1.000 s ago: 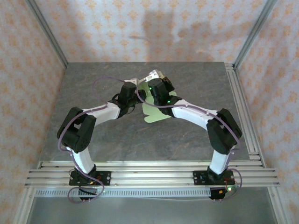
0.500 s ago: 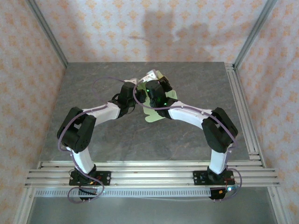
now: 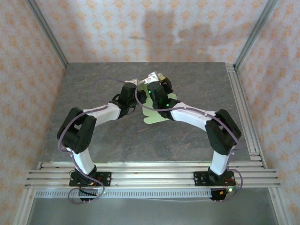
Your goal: Fold the paper box
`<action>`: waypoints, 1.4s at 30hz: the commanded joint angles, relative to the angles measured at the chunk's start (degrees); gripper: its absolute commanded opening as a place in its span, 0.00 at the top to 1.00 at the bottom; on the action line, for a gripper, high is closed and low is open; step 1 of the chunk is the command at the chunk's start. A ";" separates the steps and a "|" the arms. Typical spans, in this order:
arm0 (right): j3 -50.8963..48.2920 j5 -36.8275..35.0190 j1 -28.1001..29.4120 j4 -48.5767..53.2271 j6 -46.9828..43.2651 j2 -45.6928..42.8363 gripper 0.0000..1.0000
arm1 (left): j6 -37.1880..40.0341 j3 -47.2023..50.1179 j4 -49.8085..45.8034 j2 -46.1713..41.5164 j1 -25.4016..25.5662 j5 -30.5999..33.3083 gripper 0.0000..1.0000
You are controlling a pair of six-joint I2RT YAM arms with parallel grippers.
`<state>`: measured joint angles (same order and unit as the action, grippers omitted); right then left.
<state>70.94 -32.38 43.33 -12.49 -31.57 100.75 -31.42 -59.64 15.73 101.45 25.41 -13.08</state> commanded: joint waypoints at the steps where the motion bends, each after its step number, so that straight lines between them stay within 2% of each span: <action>1: -1.68 16.86 -3.04 7.23 9.85 -7.34 0.37 | 1.16 -1.62 0.19 -2.78 0.41 -0.25 1.00; 3: -2.32 26.71 -5.31 10.80 12.37 -9.78 0.24 | 1.16 -1.73 0.11 -2.67 0.43 -0.28 1.00; 7: -3.68 40.48 -9.25 15.39 13.75 -14.12 0.12 | 1.17 -1.63 0.18 -2.43 0.43 -0.42 1.00; 13: -6.22 63.25 -18.69 18.54 15.87 -19.20 0.09 | 1.63 -1.86 0.19 -2.48 0.33 -1.36 1.00; 17: -5.80 79.82 -25.75 21.80 14.81 -18.89 0.10 | 2.35 -1.96 0.53 -2.46 0.24 -3.24 1.00; 19: -4.62 84.47 -27.87 24.32 12.41 -17.72 0.10 | 2.73 -1.86 1.13 -2.34 0.26 -4.65 1.00; 25: 0.25 85.18 -29.31 29.92 5.86 -13.29 0.10 | 2.62 -1.73 2.64 -2.00 0.18 -7.31 1.00; 30: 3.67 85.48 -29.32 31.41 4.31 -9.29 0.18 | 3.03 -2.46 1.46 -2.04 0.24 -7.75 1.00; 42: 4.70 85.69 -29.19 31.05 3.57 -8.57 0.49 | 2.61 -3.47 1.16 -0.72 0.31 -8.47 1.00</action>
<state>73.43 51.29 14.20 18.20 -26.89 92.33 -29.47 -61.17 15.90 101.12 25.52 -20.64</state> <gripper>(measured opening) 0.541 0.066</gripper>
